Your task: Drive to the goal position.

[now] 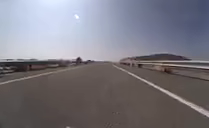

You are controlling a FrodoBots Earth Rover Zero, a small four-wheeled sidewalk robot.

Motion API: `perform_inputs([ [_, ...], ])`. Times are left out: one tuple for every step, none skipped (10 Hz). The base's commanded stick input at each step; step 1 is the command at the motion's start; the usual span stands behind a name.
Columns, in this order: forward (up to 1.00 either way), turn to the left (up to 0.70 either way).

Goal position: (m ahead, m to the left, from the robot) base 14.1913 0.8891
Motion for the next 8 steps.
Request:
perform_inputs([
  [1.0,0.0],
  [1.0,0.0],
  [1.0,0.0],
  [1.0,0.0],
  [1.0,0.0],
  [1.0,0.0],
  [1.0,0.0],
  [1.0,0.0],
])
